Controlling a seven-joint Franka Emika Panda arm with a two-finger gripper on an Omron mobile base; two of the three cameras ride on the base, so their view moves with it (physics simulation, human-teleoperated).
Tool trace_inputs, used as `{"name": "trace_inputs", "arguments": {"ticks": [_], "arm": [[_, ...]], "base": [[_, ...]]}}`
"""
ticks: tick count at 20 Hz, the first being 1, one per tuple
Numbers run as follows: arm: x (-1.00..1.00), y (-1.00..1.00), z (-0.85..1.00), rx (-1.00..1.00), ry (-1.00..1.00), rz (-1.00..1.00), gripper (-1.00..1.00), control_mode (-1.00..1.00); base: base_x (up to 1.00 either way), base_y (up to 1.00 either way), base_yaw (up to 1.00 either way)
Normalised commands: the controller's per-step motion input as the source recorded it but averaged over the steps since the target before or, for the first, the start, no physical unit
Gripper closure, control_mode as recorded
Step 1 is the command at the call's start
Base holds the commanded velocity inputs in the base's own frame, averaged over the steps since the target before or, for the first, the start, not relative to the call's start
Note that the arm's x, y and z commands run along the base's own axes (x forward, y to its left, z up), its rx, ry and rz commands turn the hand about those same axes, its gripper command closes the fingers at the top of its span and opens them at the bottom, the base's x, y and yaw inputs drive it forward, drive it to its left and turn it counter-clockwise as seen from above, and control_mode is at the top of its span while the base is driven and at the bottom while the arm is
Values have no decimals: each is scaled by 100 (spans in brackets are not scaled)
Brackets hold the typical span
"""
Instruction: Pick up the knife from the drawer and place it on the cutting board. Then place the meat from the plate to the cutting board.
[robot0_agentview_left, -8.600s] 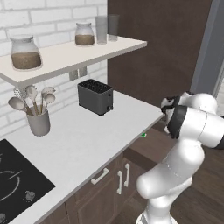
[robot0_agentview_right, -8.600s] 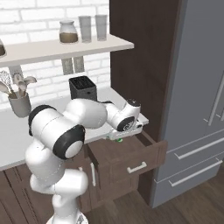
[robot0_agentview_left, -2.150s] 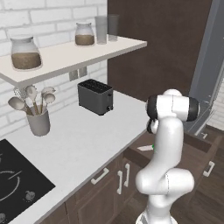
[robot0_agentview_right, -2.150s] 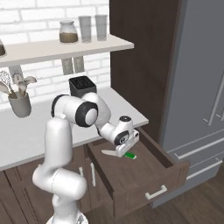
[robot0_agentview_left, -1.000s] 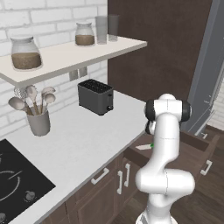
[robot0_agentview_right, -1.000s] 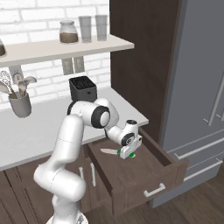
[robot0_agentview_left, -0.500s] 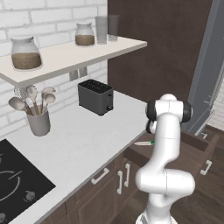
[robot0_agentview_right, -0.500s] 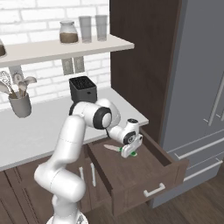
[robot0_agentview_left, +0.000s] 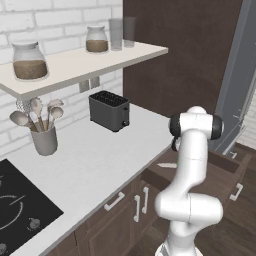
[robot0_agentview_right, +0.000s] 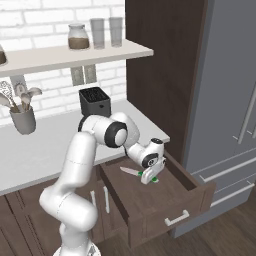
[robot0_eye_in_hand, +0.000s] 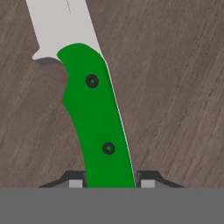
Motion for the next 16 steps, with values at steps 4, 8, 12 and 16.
{"name": "trace_inputs", "arguments": {"ticks": [4, 8, 12, 16], "arm": [[-56, -29, 42, -5, -8, 12, 100, -100], [-48, -37, 89, -1, -15, 7, 100, -100], [-41, -27, 81, 0, -2, 9, 100, -100], [-16, 2, 98, 4, 0, 12, 100, -100]], "base": [[0, 0, 0], [0, 0, 0], [0, 0, 0], [0, 0, 0]]}}
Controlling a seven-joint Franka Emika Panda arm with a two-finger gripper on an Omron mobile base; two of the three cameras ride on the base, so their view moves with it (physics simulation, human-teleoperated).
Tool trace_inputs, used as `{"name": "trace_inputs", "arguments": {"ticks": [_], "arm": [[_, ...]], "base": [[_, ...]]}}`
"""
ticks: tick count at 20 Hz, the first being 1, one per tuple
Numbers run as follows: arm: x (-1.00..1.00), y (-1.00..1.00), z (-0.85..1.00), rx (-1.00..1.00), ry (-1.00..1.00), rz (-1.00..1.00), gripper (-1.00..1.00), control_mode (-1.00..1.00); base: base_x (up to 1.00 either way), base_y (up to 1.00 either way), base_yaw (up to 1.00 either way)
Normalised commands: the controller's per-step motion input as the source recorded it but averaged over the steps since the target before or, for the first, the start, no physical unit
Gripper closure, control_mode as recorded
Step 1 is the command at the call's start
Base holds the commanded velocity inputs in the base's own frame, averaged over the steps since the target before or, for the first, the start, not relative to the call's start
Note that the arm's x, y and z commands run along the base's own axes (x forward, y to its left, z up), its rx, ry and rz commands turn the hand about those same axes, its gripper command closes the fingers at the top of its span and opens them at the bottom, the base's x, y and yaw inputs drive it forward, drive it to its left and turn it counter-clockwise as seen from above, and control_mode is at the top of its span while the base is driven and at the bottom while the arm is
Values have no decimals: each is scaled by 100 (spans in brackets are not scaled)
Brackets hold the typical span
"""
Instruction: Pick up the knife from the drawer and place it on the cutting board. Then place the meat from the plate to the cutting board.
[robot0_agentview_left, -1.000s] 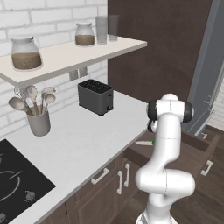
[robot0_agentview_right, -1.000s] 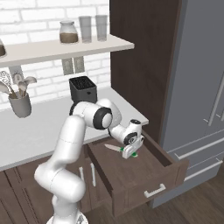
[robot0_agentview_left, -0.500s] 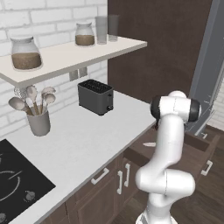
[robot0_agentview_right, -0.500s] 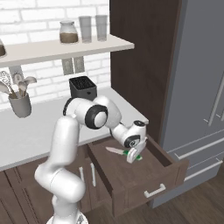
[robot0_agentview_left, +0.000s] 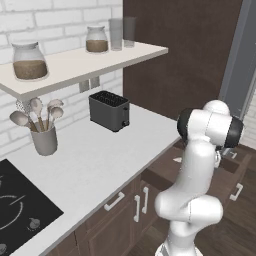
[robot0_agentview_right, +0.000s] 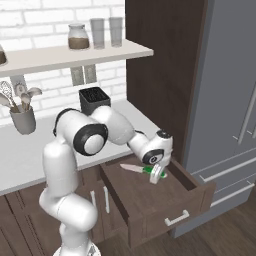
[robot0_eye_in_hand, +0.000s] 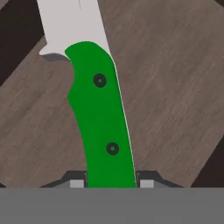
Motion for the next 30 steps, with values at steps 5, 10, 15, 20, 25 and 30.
{"name": "trace_inputs", "arguments": {"ticks": [5, 10, 15, 20, 25, 30], "arm": [[-21, 19, 100, 14, -19, -8, 100, -100], [0, 52, 100, 3, -7, -16, 100, -100], [0, 65, 97, 0, 0, -24, 100, -100], [0, 69, 62, 8, 0, -28, 100, -100], [-11, 64, 23, 19, 2, -31, 100, -100], [-46, 58, 13, 24, 1, -26, 100, -100]], "base": [[0, 0, 0], [0, 0, 0], [0, 0, 0], [0, 0, 0], [0, 0, 0], [0, 0, 0]]}}
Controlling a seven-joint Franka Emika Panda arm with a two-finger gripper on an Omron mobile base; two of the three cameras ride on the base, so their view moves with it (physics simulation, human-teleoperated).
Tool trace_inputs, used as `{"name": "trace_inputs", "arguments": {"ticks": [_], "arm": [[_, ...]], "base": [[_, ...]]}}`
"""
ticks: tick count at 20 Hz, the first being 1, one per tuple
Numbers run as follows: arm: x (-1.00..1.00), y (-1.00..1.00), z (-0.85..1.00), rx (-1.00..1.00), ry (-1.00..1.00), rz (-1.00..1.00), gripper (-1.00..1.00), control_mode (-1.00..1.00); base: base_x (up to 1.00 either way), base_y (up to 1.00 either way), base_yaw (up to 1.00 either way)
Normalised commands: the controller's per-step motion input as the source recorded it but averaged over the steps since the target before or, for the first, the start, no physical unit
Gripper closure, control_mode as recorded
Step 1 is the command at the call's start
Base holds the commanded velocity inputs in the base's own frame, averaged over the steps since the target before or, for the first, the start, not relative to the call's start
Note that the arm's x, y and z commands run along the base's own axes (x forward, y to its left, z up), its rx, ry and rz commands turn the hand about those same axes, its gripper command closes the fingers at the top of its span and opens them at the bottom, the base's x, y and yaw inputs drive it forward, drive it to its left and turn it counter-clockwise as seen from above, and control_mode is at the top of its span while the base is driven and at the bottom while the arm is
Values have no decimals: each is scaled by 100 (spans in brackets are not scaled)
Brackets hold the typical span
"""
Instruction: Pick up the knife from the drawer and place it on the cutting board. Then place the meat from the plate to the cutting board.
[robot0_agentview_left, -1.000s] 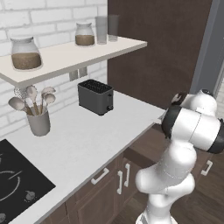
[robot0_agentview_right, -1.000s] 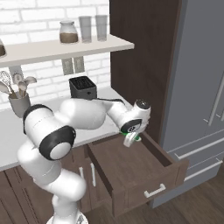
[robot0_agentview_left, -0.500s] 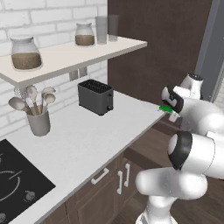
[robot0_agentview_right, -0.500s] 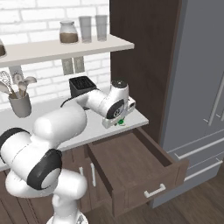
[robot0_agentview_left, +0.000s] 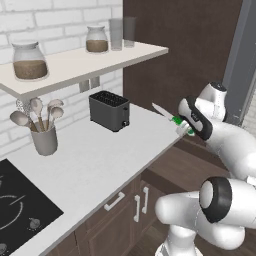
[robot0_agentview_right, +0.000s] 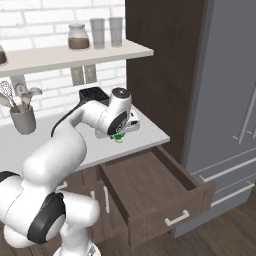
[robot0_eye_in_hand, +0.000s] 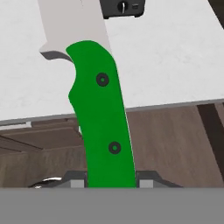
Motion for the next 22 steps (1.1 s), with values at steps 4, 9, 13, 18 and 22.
{"name": "trace_inputs", "arguments": {"ticks": [4, 9, 13, 18, 22], "arm": [[-47, 34, 17, 16, 0, -9, 100, -100], [-10, 7, 0, 0, 0, 0, 100, -100], [-15, 7, 0, 0, 0, 0, 100, -100], [-11, 6, 0, 0, 0, 0, 100, 100], [0, 0, 0, 0, 0, 0, 100, 100]], "base": [[0, 0, 0], [0, 0, 0], [0, 0, 0], [-11, 6, 0], [-44, 16, 0]]}}
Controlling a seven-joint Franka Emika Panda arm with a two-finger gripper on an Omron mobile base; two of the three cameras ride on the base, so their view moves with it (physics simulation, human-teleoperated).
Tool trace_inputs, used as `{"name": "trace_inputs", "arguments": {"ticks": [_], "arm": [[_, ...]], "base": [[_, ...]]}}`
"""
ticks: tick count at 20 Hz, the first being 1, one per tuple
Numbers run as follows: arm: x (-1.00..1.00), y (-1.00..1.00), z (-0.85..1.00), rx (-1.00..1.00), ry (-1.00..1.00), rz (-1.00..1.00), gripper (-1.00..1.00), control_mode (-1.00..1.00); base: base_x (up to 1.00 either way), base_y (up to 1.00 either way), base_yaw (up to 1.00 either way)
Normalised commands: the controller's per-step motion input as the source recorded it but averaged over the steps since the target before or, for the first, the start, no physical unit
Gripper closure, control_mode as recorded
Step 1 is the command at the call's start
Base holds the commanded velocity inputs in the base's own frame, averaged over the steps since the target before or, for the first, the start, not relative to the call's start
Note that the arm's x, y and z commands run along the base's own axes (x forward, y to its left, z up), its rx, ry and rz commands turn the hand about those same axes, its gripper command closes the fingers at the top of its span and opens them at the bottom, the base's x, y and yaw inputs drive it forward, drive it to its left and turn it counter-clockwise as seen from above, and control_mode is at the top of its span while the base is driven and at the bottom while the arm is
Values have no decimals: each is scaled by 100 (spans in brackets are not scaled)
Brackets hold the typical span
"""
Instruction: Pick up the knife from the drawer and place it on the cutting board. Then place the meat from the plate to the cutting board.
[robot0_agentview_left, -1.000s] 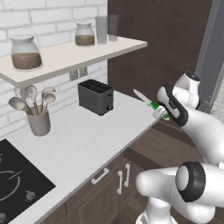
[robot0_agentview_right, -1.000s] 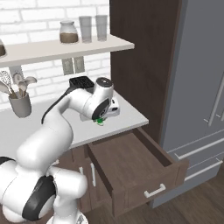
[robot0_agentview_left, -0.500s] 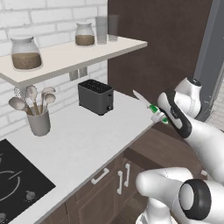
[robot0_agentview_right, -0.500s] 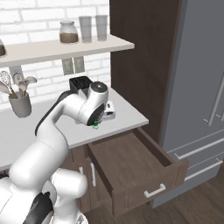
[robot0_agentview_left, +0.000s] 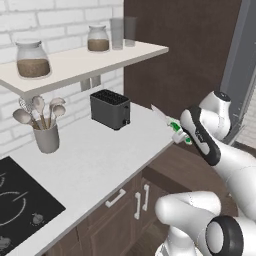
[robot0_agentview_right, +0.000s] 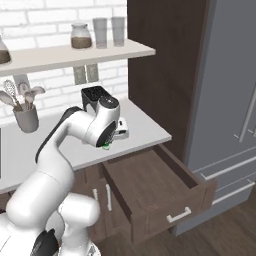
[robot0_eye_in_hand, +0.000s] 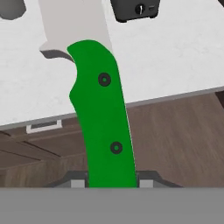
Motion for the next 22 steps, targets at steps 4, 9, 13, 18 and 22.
{"name": "trace_inputs", "arguments": {"ticks": [4, 9, 13, 18, 22], "arm": [[0, 0, 0, 0, 0, 0, 100, 100], [0, 0, 0, 0, 0, 0, 100, 100], [0, 0, 0, 0, 0, 0, 100, 100], [0, 0, 0, 0, 0, 0, 100, 100], [0, 0, 0, 0, 0, 0, 100, 100]], "base": [[-98, 21, 5], [-17, 50, 35], [-15, 62, 65], [-9, 62, 71], [0, 77, 73]]}}
